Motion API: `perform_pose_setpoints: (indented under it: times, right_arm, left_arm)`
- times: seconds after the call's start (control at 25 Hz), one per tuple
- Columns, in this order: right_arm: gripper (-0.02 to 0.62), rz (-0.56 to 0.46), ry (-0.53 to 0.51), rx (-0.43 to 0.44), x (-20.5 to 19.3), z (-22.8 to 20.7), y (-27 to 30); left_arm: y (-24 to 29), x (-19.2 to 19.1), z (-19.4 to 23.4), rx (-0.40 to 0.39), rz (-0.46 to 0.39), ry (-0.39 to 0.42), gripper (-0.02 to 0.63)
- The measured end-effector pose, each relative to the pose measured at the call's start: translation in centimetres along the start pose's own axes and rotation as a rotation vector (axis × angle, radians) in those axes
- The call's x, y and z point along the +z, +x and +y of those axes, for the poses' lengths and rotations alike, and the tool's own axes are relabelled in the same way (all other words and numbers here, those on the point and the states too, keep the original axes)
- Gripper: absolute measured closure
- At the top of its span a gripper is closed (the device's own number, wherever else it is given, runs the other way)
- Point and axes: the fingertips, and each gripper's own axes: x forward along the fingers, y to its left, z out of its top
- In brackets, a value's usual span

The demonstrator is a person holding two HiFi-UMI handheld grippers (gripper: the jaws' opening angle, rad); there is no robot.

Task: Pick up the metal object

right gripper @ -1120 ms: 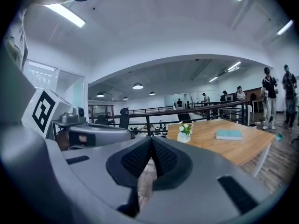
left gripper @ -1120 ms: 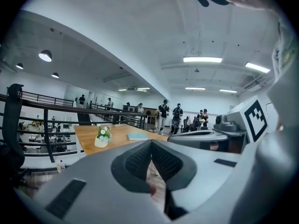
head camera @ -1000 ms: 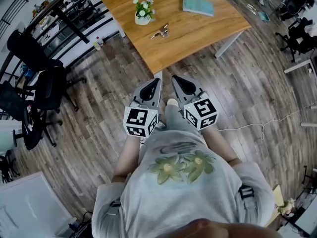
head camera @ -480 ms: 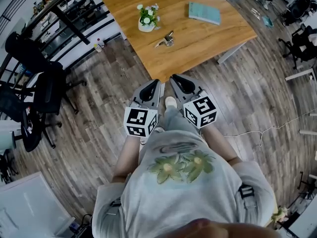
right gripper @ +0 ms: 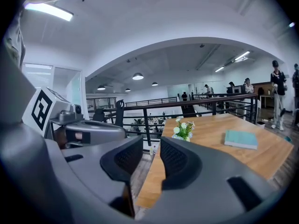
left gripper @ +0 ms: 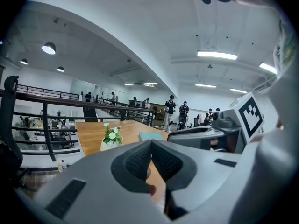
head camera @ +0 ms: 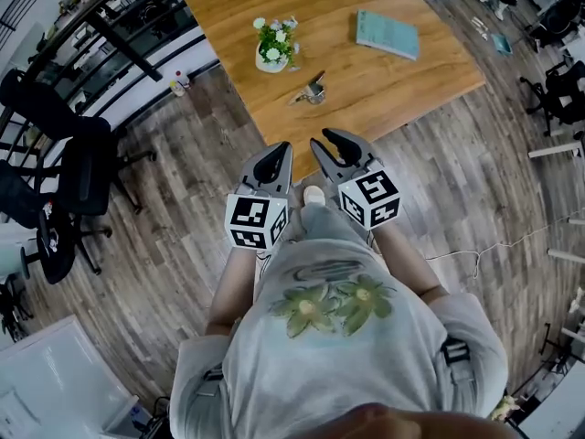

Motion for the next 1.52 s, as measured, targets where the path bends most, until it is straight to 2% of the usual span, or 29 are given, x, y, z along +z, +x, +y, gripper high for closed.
perform_pose_setpoints:
  times: [0.76,0.92,1.2,1.52]
  right_arm:
    - [0.385,0.116,0.002,0.048,-0.7,-9.0,8.3]
    - [0.362,0.139,0.000,0.059,-1.0,-10.8,10.1]
    - [0.322,0.217,-0.019,0.110,-3.5,-13.1,12.6]
    - [0.316,0.289,-0.016,0.140,-6.0,-14.3,14.6]
  left_arm:
    - [9.1,0.9,5.5,0.062,0.050,-0.028,0.592]
    - [10.7,1.0,6.7,0.089,0.051,-0.060,0.592]
    - [12.6,-0.1,7.9,0.138,0.067,-0.093,0.592]
    - [13.8,-1.2,9.0,0.173,0.091,-0.127,0.592]
